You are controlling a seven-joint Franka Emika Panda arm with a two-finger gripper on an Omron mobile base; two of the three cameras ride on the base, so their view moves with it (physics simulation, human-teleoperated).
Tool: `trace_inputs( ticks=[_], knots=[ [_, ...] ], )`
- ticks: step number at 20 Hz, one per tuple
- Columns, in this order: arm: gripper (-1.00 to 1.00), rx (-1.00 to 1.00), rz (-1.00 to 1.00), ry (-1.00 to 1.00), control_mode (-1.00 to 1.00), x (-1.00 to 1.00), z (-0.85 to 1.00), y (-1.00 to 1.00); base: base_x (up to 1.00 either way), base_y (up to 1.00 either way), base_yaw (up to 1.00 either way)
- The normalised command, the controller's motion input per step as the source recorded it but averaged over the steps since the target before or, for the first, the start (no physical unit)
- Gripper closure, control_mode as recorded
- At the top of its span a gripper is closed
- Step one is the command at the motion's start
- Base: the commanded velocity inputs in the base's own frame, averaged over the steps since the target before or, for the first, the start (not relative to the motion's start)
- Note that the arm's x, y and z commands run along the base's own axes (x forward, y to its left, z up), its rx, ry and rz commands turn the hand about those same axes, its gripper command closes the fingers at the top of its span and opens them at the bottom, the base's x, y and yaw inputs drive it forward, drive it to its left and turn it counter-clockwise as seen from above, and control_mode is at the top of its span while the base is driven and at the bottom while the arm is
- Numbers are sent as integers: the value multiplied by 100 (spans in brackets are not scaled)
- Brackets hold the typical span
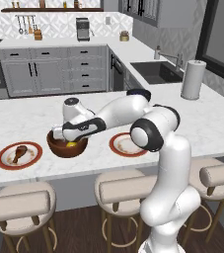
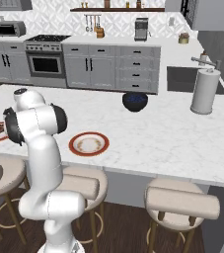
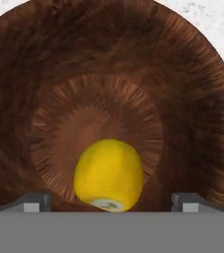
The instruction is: Pick the chicken drumstick and lemon from their plates and place them in the bowl. Then put the bowl in the fridge.
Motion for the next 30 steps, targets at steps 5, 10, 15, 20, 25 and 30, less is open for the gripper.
trace_inputs(
  ticks=[5, 10, 15, 20, 25, 30],
  knots=[
    [-100, 0, -1, -11, -100, -32, 46, -12, 0, 0, 0],
    [-100, 0, 0, -1, -100, -55, 84, -26, 0, 0, 0],
    [-100, 0, -2, 4, -100, -68, 57, -82, 0, 0, 0],
    [-100, 0, 0, 2, -100, -74, 39, -100, 0, 0, 0],
    [-100, 0, 3, 3, -100, -94, 14, -100, 0, 0, 0],
    [-100, 0, 10, 2, -100, -78, 33, -92, 0, 0, 0]
  ],
)
